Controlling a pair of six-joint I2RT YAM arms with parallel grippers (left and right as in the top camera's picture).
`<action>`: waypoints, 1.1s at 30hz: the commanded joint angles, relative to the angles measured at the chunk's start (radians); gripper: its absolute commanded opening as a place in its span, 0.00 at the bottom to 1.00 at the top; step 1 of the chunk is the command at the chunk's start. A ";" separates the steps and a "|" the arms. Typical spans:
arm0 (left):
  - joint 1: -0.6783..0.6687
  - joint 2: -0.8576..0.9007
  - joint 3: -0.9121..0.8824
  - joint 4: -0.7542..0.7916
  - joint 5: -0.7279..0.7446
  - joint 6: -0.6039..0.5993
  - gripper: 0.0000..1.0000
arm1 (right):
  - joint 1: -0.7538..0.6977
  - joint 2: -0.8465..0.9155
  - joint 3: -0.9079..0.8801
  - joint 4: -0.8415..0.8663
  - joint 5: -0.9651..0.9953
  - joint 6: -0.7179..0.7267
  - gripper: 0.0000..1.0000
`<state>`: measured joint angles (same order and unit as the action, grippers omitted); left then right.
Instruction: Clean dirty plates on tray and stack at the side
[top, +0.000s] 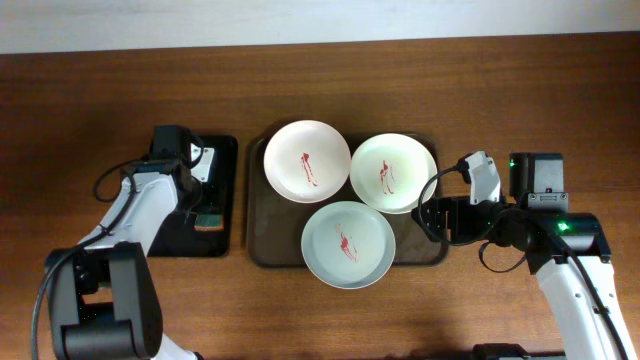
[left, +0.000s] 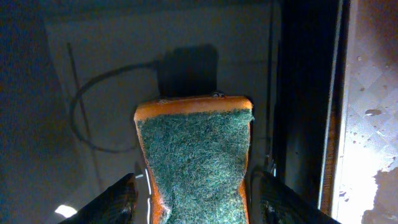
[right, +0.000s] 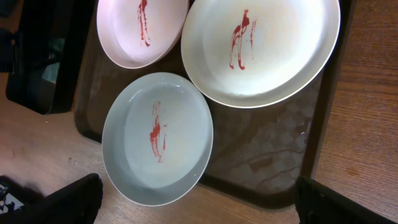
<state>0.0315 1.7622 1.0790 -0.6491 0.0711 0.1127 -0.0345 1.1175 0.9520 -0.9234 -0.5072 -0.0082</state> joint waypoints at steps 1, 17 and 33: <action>-0.008 0.040 0.003 0.002 -0.008 0.017 0.61 | 0.008 0.001 0.022 0.000 -0.012 -0.010 0.99; 0.196 -0.022 0.092 -0.114 -0.075 -0.075 0.00 | 0.008 0.002 0.022 0.000 -0.012 -0.011 1.00; 0.119 -0.010 -0.137 0.122 0.199 -0.002 0.00 | 0.008 0.002 0.022 -0.001 -0.012 -0.011 1.00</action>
<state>0.1806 1.7557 0.9588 -0.5343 0.1608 0.0689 -0.0345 1.1175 0.9520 -0.9237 -0.5072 -0.0086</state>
